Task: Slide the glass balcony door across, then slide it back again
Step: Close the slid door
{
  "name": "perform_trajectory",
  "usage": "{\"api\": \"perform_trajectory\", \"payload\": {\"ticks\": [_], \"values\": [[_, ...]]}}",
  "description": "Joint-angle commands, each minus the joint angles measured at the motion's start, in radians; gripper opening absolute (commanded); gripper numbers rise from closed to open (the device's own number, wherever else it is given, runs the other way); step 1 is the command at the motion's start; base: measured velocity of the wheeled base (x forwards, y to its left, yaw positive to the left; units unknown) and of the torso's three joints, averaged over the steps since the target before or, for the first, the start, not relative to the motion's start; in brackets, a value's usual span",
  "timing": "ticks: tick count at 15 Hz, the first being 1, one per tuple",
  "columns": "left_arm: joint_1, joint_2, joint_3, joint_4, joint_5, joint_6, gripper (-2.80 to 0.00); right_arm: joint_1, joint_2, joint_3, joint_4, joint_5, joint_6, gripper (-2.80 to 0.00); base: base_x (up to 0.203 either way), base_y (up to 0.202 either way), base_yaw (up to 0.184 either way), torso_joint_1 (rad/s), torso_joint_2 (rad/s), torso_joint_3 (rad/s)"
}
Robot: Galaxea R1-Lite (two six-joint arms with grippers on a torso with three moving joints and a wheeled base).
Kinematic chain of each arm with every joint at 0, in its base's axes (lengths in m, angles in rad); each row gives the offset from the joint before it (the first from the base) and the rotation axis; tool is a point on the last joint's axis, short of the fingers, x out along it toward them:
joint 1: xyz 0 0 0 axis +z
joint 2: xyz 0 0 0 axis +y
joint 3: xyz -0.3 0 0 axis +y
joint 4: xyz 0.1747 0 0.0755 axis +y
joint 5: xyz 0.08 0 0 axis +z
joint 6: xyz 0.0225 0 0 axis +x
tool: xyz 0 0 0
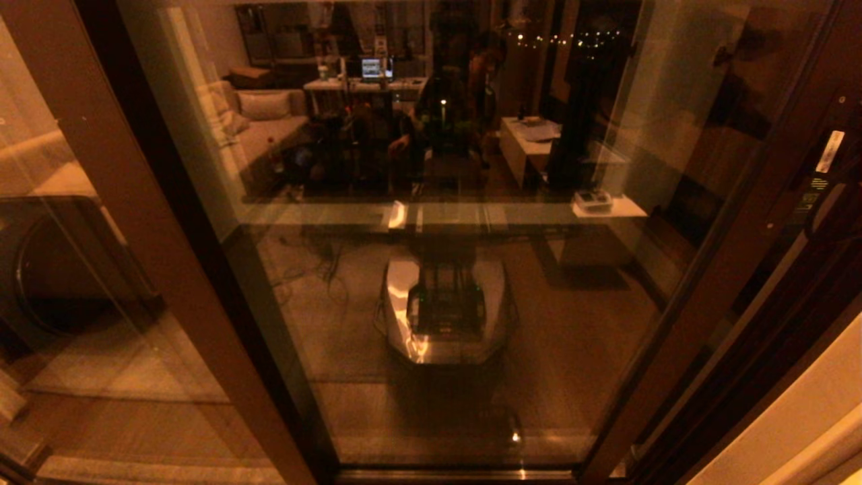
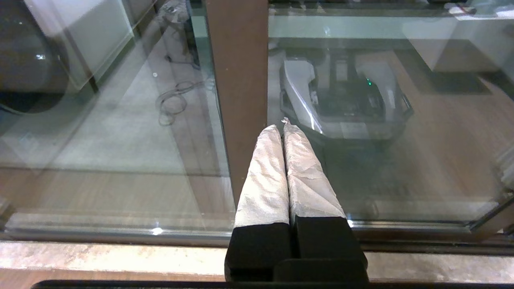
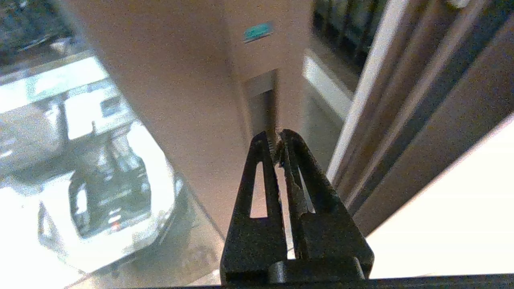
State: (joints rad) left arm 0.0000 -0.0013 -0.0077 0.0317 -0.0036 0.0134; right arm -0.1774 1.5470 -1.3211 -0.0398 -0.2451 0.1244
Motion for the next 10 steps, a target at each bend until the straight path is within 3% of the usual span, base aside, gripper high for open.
{"api": "perform_trajectory", "payload": {"ticks": [1,10], "values": [[0.0,-0.002,0.0,0.0,0.0,0.0,-2.8,0.0,0.008,-0.001,0.001,0.018,0.001,-2.8,0.0,0.0,0.0,0.0,0.0,0.0],[0.0,-0.002,0.0,0.001,0.001,0.0,-2.8,-0.002,0.083,-0.019,-0.005,0.028,0.005,-2.8,0.0,0.0,0.0,0.0,0.0,0.0]]}}
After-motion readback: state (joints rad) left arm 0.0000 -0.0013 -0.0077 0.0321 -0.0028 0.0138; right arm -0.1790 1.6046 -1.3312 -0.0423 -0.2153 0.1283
